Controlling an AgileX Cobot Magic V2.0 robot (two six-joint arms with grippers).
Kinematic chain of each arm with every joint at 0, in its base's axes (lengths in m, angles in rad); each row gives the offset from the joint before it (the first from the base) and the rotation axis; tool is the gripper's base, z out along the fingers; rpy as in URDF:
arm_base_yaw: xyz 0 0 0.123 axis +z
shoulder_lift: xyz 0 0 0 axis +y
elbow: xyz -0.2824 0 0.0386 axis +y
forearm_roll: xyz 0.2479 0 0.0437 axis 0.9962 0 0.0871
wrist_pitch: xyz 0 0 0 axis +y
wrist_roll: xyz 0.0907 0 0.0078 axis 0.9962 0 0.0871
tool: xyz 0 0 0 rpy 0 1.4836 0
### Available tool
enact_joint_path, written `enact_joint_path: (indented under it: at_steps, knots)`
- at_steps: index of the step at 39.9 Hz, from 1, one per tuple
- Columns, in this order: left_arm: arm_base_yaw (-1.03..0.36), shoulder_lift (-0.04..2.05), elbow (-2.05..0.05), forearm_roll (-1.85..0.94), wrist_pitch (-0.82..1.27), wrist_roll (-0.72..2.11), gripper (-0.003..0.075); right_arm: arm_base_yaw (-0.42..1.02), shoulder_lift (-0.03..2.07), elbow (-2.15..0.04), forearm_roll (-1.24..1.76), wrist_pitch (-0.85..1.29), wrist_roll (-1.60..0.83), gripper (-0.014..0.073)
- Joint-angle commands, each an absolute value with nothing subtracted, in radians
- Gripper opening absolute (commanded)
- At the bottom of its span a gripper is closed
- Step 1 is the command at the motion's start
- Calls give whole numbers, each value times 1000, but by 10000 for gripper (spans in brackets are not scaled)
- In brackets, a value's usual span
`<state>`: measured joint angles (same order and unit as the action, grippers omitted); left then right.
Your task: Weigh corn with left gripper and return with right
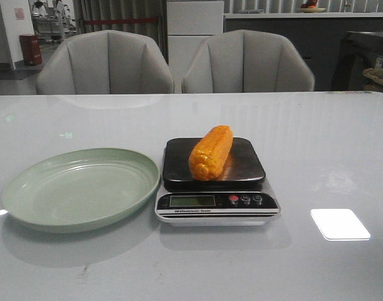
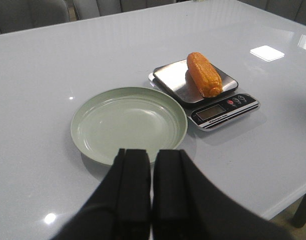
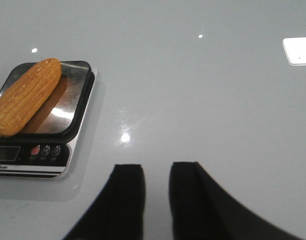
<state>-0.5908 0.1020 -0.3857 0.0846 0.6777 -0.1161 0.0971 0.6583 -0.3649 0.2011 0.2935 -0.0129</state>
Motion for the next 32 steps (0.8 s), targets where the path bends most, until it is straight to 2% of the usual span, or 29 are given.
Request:
enact_joint_path:
  at_steps: [1, 3, 5, 17, 32]
  knots:
    - [-588, 115, -410, 89, 600, -118, 122, 135, 691, -423, 200, 238, -20, 461]
    - [-588, 115, -410, 89, 600, -118, 122, 165, 715, -442, 198, 254, -20, 562]
    - [-588, 115, -410, 89, 600, -118, 122, 197, 742, -467, 198, 276, -23, 621]
    - [-588, 115, -410, 89, 599, -118, 122, 405, 980, -706, 209, 369, -36, 608]
    - [-588, 115, -410, 89, 599, -118, 122, 457, 1409, -1157, 236, 598, 125, 607]
